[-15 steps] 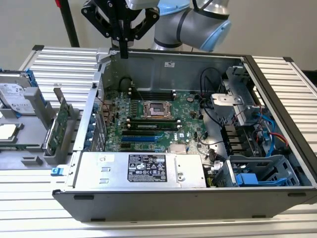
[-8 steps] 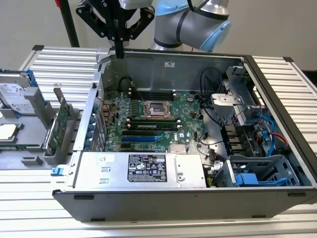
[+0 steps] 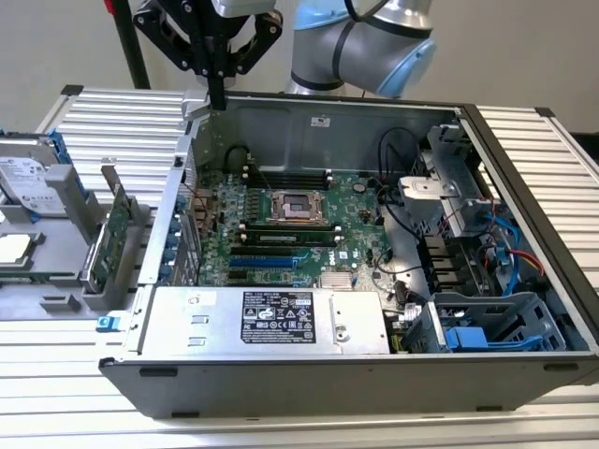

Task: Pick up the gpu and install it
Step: 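Reach for the gpu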

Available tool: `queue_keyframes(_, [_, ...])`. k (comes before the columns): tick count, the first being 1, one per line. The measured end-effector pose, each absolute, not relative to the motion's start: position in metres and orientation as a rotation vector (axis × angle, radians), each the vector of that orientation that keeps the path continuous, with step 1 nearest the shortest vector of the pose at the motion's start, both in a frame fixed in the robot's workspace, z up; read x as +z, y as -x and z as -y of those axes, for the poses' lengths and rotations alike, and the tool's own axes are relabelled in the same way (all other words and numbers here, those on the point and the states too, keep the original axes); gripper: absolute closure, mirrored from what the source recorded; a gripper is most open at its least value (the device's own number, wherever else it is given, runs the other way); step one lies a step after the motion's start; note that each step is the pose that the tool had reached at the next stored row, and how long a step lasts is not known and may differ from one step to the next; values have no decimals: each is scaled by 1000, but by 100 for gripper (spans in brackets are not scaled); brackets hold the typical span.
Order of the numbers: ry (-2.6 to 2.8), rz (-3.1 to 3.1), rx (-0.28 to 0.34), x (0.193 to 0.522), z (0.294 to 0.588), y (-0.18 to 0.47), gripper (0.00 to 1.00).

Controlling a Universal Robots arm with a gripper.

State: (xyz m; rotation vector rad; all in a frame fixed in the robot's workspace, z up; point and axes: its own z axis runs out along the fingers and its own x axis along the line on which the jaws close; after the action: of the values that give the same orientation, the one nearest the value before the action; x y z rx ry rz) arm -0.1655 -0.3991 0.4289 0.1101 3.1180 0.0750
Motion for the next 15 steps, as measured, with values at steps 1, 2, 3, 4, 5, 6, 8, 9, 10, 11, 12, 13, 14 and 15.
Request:
queue_keyframes(1, [-110,-3118,75,429,399,166,100])
queue_keyframes(2, [-110,-3118,75,429,399,167,100])
queue_keyframes(3, [-110,-3118,75,429,399,168,100])
queue_keyframes(4, [-110,-3118,75,429,399,169,100])
queue_keyframes(5, [-110,-3118,75,429,399,170,100])
queue_keyframes(6, [-110,-3118,75,429,399,171,100])
queue_keyframes(8, [-110,-3118,75,429,399,173,100])
queue_keyframes(9, [-110,-3118,75,429,399,174,100])
queue_keyframes(10, [-110,-3118,75,429,399,175,100])
queue_keyframes(11, [-110,-3118,75,429,399,176,100])
queue_keyframes(12, [-110,-3118,75,429,399,177,100])
queue_keyframes(13, [-110,-3118,75,429,399,178,100])
queue_keyframes(14, [-110,-3118,75,429,399,179,100])
queue_keyframes(15, [-110,-3118,75,429,399,180,100])
